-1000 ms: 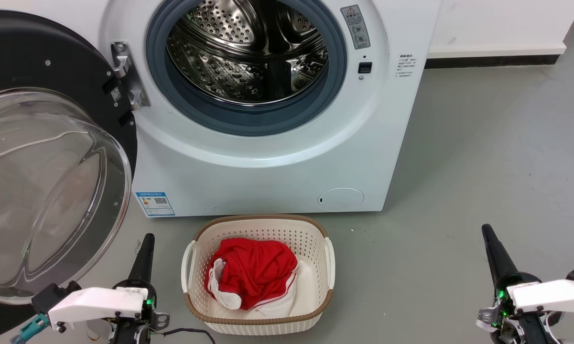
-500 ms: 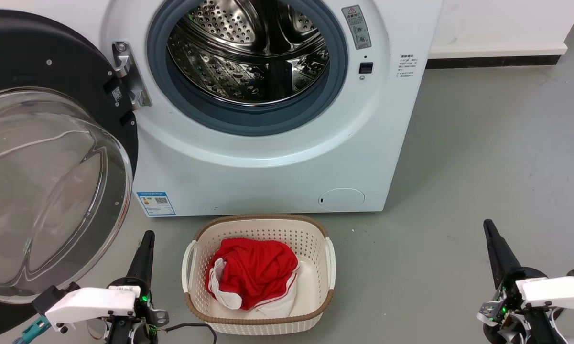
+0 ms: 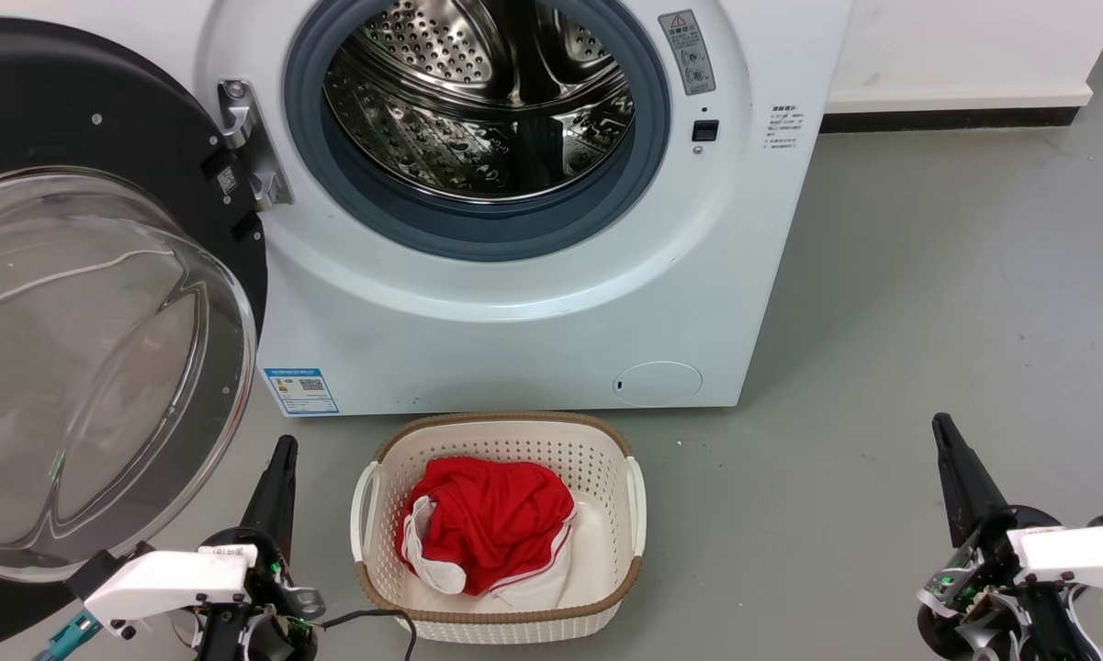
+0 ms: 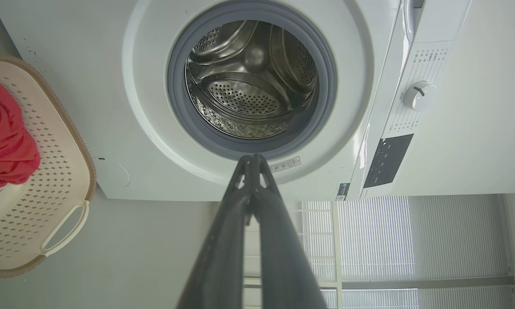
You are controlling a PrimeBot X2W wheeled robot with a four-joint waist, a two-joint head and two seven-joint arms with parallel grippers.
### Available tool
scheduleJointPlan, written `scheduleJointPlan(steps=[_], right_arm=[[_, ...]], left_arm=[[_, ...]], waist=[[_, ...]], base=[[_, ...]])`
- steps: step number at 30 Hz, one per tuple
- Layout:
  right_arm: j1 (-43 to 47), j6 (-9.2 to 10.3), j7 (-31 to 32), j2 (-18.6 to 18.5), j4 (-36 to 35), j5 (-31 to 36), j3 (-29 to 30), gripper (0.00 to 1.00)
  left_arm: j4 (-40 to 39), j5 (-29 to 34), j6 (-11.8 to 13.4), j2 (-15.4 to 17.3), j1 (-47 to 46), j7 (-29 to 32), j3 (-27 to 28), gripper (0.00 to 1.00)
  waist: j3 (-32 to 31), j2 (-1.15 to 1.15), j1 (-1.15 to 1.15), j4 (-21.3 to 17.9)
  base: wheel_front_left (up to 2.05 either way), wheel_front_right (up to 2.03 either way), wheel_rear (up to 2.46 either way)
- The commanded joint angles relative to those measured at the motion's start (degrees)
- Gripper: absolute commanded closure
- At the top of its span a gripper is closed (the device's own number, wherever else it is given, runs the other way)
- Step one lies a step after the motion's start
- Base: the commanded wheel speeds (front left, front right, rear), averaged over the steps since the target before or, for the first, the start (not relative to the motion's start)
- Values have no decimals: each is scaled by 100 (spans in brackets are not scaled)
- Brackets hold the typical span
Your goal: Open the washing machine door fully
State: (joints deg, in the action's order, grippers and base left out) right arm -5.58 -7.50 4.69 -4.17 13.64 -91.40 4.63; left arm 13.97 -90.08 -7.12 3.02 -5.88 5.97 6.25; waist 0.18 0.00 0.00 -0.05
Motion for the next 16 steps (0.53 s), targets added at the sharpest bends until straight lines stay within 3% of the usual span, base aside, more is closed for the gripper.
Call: scheduleJointPlan(steps=[1, 16], right_arm=[[-59, 2, 33, 7, 29, -126, 15, 100], [-87, 2, 81, 27, 40, -216, 53, 100]], left_arm=[[8, -117, -40, -13, -51, 47, 34, 100], [15, -235, -57, -22, -57, 77, 46, 100]], waist=[[0, 0, 0, 1], [-1, 0, 0, 5]], base=[[0, 0, 0], [0, 0, 0]])
